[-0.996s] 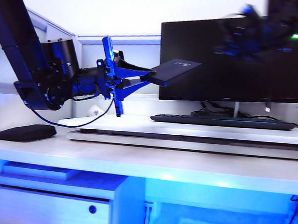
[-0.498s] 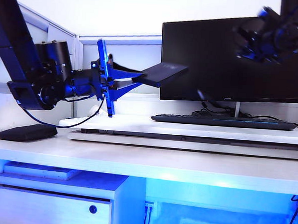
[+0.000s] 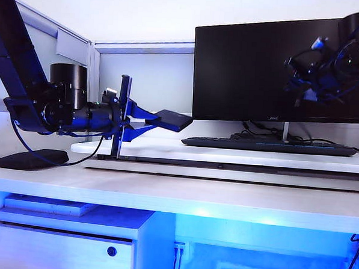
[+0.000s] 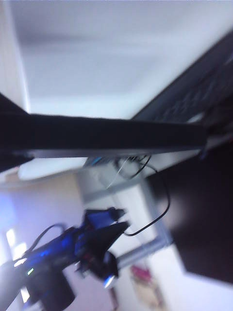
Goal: Unplug the data cable of the portable hard drive.
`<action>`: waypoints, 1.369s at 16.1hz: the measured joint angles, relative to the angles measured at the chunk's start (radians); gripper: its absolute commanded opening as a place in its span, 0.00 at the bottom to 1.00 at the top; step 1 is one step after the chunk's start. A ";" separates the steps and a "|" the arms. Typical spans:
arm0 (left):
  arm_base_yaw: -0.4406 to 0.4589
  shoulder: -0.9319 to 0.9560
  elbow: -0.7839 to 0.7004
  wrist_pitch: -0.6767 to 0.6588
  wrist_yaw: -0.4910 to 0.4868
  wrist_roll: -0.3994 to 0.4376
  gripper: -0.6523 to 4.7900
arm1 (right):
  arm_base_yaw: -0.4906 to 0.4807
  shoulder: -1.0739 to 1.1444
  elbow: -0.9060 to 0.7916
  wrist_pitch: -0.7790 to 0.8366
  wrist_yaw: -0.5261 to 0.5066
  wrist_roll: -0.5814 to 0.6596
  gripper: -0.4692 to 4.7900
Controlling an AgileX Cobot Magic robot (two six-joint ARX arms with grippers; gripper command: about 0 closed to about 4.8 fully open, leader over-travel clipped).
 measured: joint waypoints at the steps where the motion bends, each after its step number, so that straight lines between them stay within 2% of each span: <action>1: 0.002 0.000 0.002 -0.016 -0.031 0.011 0.11 | 0.000 0.002 0.000 -0.008 0.006 -0.001 0.79; 5: 0.022 0.000 0.011 -0.116 -0.166 0.036 0.11 | 0.000 0.001 0.001 -0.104 0.020 0.000 0.81; 8: 0.023 0.001 0.093 -0.280 -0.185 0.155 0.11 | 0.000 0.002 0.000 -0.219 0.034 -0.003 0.81; 10: 0.019 0.000 0.171 -0.386 -0.240 0.281 0.11 | 0.000 0.002 0.000 -0.263 0.034 -0.003 0.81; 11: 0.020 0.000 0.190 -0.425 -0.262 0.310 0.11 | 0.000 0.002 0.000 -0.278 0.034 -0.004 0.81; 12: 0.019 0.000 0.212 -0.481 -0.278 0.331 0.27 | 0.000 0.002 0.000 -0.293 0.034 -0.006 0.81; 13: 0.019 0.000 0.241 -0.553 -0.292 0.344 0.38 | 0.000 0.002 0.000 -0.312 0.034 -0.007 0.81; 17: 0.020 0.000 0.250 -0.567 -0.269 0.354 0.44 | 0.000 0.002 0.000 -0.315 0.014 -0.008 0.81; 19: 0.020 0.000 0.250 -0.567 -0.269 0.354 0.68 | 0.000 0.002 0.000 -0.315 0.014 -0.008 0.81; 20: 0.020 0.000 0.250 -0.567 -0.268 0.354 0.75 | 0.000 0.002 0.000 -0.315 0.014 -0.008 0.81; 22: 0.020 0.000 0.251 -0.571 -0.268 0.375 0.75 | 0.000 0.002 0.000 -0.314 0.014 -0.008 0.81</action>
